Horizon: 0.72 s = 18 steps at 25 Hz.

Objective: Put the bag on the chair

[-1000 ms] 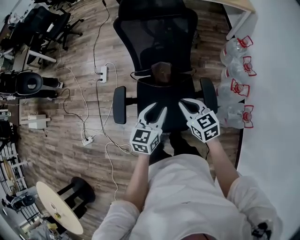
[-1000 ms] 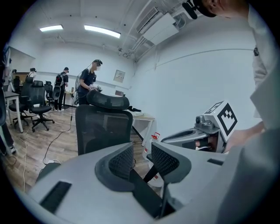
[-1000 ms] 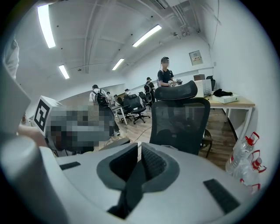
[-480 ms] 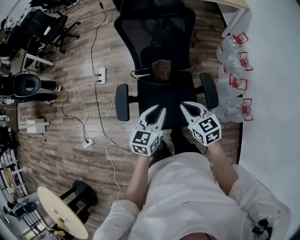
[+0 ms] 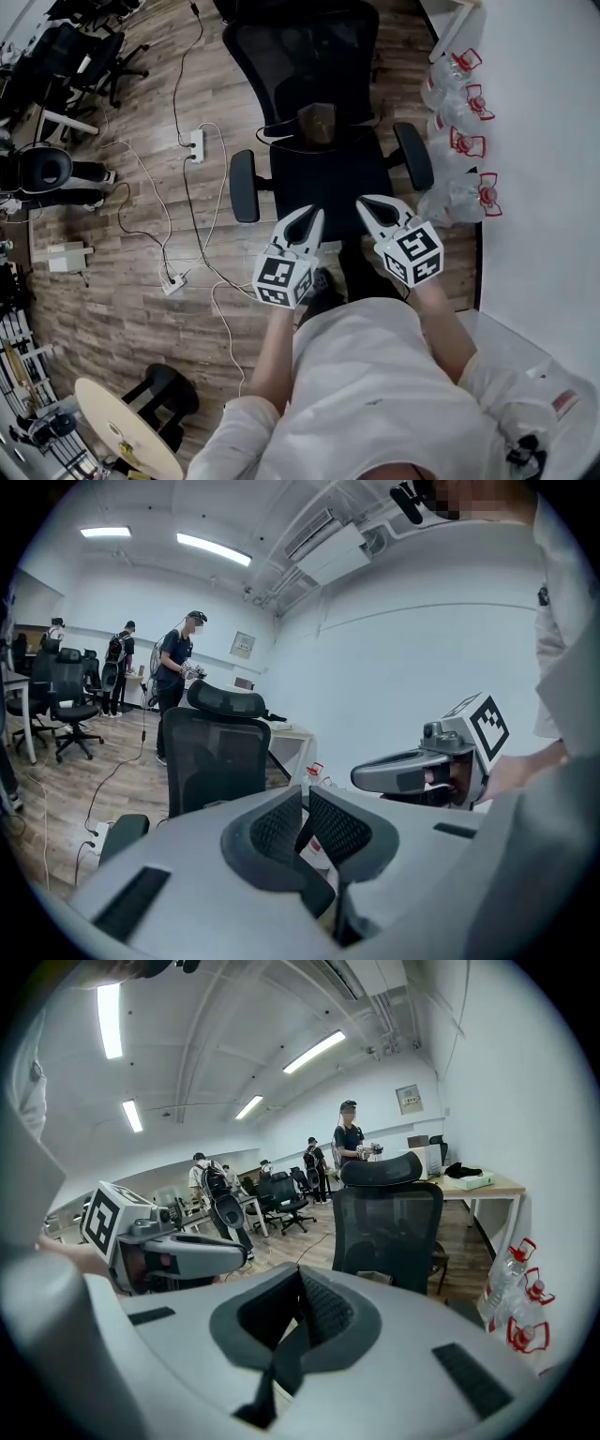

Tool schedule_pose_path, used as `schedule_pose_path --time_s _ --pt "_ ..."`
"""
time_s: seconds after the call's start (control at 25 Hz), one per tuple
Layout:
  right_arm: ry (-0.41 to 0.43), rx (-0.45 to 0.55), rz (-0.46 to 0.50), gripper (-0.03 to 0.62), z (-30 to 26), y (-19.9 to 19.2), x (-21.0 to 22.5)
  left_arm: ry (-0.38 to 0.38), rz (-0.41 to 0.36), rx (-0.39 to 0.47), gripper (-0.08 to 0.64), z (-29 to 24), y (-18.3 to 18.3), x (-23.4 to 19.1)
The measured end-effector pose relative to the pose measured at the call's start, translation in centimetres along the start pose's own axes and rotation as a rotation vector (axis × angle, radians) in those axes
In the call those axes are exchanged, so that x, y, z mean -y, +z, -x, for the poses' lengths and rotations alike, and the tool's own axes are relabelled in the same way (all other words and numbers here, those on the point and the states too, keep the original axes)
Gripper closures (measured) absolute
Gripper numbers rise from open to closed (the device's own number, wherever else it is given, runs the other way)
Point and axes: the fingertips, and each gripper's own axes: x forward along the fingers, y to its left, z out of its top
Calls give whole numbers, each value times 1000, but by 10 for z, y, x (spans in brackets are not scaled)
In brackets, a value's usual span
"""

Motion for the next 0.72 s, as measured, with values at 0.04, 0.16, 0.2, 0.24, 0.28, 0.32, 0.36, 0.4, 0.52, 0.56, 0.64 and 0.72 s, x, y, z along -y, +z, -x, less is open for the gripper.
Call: schedule_pose_path --time_s 0.04,0.16,0.2,0.24,0.28,0.32,0.36,0.4,0.52,0.56,0.64,0.72 --pt "-3 6 0 586 4 0 -4 -5 -2 4 534 5 0 4" --pt "-15 30 -9 588 17 -1 -14 -15 -7 22 537 19 -1 13" --pt "-21 38 -12 588 22 -1 -18 -18 -7 28 537 24 -1 16" --pt "-28 46 -15 588 26 -1 -22 -20 -8 33 537 30 0 18" --pt "-34 54 -17 588 31 0 -26 -23 -10 38 538 35 0 21" --pt "-40 63 -19 588 35 0 -31 -27 -12 41 541 40 1 23" --pt "-45 73 -21 588 40 1 -36 -32 -15 42 545 45 1 25" --pt "-50 83 -23 588 45 1 -41 -37 -20 43 545 50 1 28" --pt "-56 111 -22 588 57 -1 -53 -52 -39 49 548 61 1 36" --pt "-55 121 -22 588 60 -2 -58 -57 -44 50 548 64 1 38" --pt "-51 140 -25 588 67 -2 -68 -62 -52 53 549 72 2 40" --pt "-51 155 -26 588 72 -1 -76 -66 -58 55 551 80 2 42"
